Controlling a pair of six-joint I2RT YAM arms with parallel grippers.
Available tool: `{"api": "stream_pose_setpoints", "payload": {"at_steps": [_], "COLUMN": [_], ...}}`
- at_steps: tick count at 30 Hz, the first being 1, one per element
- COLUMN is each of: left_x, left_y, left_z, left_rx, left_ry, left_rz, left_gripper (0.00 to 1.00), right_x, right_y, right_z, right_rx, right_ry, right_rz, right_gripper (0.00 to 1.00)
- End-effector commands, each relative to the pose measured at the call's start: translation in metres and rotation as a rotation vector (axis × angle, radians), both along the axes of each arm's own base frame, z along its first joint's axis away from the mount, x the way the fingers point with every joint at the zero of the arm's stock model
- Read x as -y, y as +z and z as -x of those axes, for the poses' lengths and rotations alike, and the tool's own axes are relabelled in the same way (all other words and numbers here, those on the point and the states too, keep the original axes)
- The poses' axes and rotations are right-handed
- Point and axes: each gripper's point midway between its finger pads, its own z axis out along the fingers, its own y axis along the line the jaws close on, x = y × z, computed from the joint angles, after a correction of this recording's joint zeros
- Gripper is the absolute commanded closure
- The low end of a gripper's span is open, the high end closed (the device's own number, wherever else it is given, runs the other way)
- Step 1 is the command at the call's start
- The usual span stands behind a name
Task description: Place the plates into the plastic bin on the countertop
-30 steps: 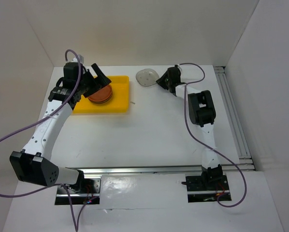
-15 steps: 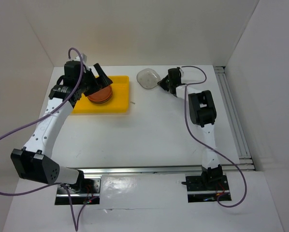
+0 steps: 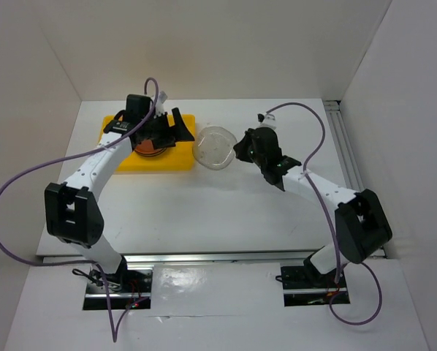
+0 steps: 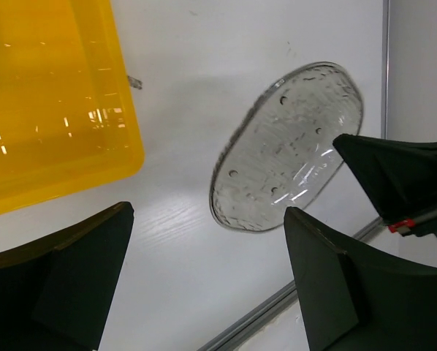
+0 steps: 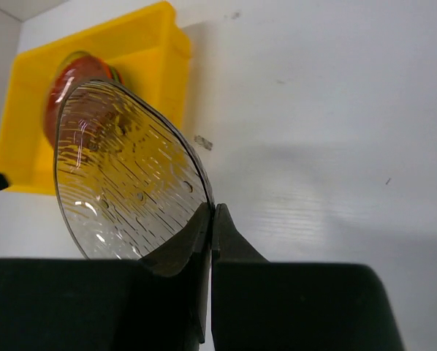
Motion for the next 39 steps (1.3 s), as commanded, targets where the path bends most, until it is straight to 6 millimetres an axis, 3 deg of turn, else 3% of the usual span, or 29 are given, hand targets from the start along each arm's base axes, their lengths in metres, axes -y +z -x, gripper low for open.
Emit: {"api": "stream_pose_setpoints", "payload": {"at_steps": [1, 8, 11, 14, 16, 19, 21, 22, 23, 24, 25, 26, 27, 28, 29, 30, 31, 33, 34, 35, 37, 39], "left_x": [0.027, 0.044, 0.051, 0.051, 0.049, 0.045, 0.045, 0.043, 0.045, 0.039, 0.031, 0.021, 0.01, -0.016, -0.03, -0.043, -0.073, -0.095, -0.122, -0.133, -0.161, -0.173], "left_y": [0.013, -0.011, -0.019, -0.025, -0.024, -0.024, -0.021, -0.022, -0.023, -0.02, -0.022, -0.021, -0.021, -0.02, -0.016, -0.021, -0.009, -0.005, -0.01, -0.007, -0.02, -0.027], "left_z": [-0.001, 0.001, 0.005, 0.003, 0.001, 0.0, -0.002, -0.004, -0.003, -0.006, -0.009, -0.012, -0.017, -0.026, -0.03, -0.031, -0.046, -0.054, -0.059, -0.064, -0.068, -0.071], "left_rx": [0.086, 0.064, 0.049, 0.045, 0.046, 0.054, 0.067, 0.069, 0.068, 0.078, 0.061, 0.06, 0.05, 0.022, 0.016, -0.014, 0.014, 0.017, -0.007, 0.01, -0.035, -0.047], "left_ry": [-0.157, -0.169, -0.18, -0.164, -0.151, -0.12, -0.108, -0.097, -0.086, -0.05, -0.003, 0.042, 0.091, 0.185, 0.229, 0.268, 0.356, 0.398, 0.473, 0.505, 0.59, 0.631], "left_rz": [0.037, -0.035, -0.05, -0.076, -0.088, -0.125, -0.14, -0.15, -0.157, -0.174, -0.181, -0.19, -0.187, -0.159, -0.132, -0.111, -0.062, 0.001, 0.016, 0.03, 0.067, 0.102], "left_gripper": [0.03, 0.07, 0.19, 0.67, 0.85, 0.99, 1.0, 1.0, 1.0, 1.0, 1.0, 1.0, 1.0, 1.0, 1.0, 1.0, 1.0, 1.0, 1.0, 1.0, 1.0, 1.0], "right_x": [-0.003, -0.023, -0.034, -0.035, -0.035, -0.036, -0.039, -0.039, -0.038, -0.038, -0.032, -0.021, -0.013, -0.004, 0.004, 0.01, 0.015, 0.024, 0.029, 0.03, 0.033, 0.034], "right_y": [0.02, 0.05, 0.058, 0.064, 0.062, 0.061, 0.061, 0.066, 0.063, 0.062, 0.064, 0.06, 0.042, 0.04, 0.029, 0.005, -0.005, -0.032, -0.036, -0.046, -0.062, -0.075], "right_z": [0.009, 0.022, 0.027, 0.026, 0.024, 0.026, 0.029, 0.032, 0.034, 0.037, 0.038, 0.036, 0.042, 0.045, 0.048, 0.059, 0.064, 0.079, 0.082, 0.088, 0.099, 0.108], "right_rx": [0.1, 0.165, 0.166, 0.168, 0.16, 0.146, 0.141, 0.155, 0.15, 0.152, 0.156, 0.154, 0.12, 0.122, 0.104, 0.064, 0.043, -0.005, -0.005, -0.03, -0.052, -0.078], "right_ry": [0.123, 0.219, 0.27, 0.264, 0.255, 0.265, 0.291, 0.3, 0.3, 0.295, 0.269, 0.214, 0.193, 0.172, 0.162, 0.161, 0.16, 0.172, 0.163, 0.176, 0.185, 0.201], "right_rz": [-0.006, -0.06, -0.111, -0.131, -0.124, -0.122, -0.13, -0.139, -0.137, -0.133, -0.125, -0.102, -0.078, -0.073, -0.064, -0.045, -0.039, -0.026, -0.026, -0.022, -0.018, -0.016], "right_gripper": [1.0, 1.0, 1.0, 1.0, 1.0, 1.0, 1.0, 0.97, 0.48, 0.19, 0.0, 0.0, 0.0, 0.0, 0.0, 0.0, 0.0, 0.0, 0.0, 0.0, 0.0, 0.0]}}
